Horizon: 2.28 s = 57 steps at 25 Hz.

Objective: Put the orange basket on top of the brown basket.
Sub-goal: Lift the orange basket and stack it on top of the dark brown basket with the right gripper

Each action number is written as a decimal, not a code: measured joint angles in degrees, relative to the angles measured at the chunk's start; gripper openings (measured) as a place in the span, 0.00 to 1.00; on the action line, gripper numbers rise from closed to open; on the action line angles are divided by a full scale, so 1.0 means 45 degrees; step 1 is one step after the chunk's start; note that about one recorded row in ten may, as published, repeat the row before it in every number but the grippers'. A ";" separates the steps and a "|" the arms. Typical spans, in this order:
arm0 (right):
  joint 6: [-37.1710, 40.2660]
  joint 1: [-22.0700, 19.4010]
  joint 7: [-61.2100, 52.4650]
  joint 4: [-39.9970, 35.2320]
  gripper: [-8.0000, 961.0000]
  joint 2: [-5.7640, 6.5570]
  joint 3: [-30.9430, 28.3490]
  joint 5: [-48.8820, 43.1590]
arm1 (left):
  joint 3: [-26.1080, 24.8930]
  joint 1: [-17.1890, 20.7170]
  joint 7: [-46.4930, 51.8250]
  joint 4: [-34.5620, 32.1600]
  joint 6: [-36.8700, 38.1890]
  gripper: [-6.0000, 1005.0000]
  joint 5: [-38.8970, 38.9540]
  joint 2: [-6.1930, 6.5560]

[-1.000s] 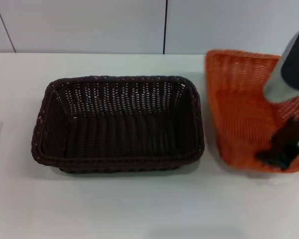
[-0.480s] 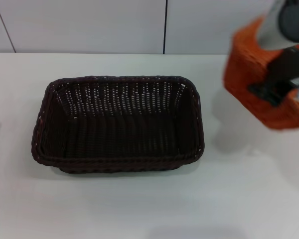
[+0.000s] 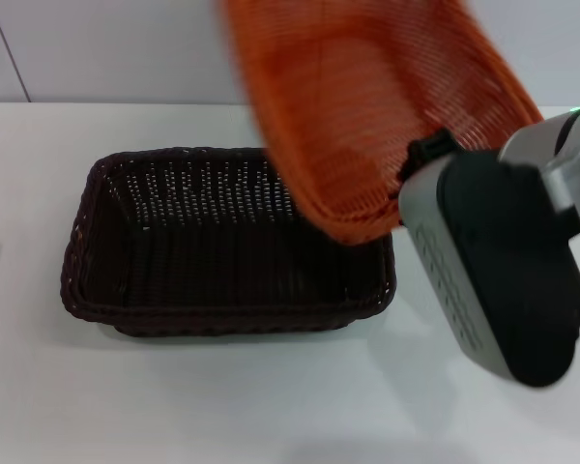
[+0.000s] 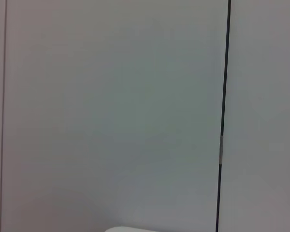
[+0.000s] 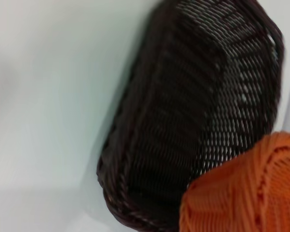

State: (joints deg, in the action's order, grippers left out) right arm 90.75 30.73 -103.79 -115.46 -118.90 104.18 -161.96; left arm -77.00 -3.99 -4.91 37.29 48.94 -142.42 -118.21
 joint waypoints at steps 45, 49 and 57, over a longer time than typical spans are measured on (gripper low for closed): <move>-0.5237 -0.3822 0.2546 -0.0638 0.64 -0.0118 0.2414 -0.1179 | -0.0242 -0.2054 0.0916 -0.1866 -0.0590 0.81 -0.0032 0.0043; -0.7308 -0.4245 0.1377 -0.0162 0.64 -0.0092 0.2330 -0.1180 | -0.0264 -0.2273 0.0909 -0.2041 -0.0644 0.81 -0.0065 0.0053; -0.6611 -0.4774 0.0719 0.0192 0.64 -0.0097 0.3940 -0.1180 | -0.0264 -0.2402 0.0822 -0.2108 -0.0673 0.81 -0.0096 0.0092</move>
State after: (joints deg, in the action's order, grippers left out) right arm 61.00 9.24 -100.56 -114.60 -119.33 121.91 -167.27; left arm -78.19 -14.80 -1.21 27.81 45.91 -142.85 -117.79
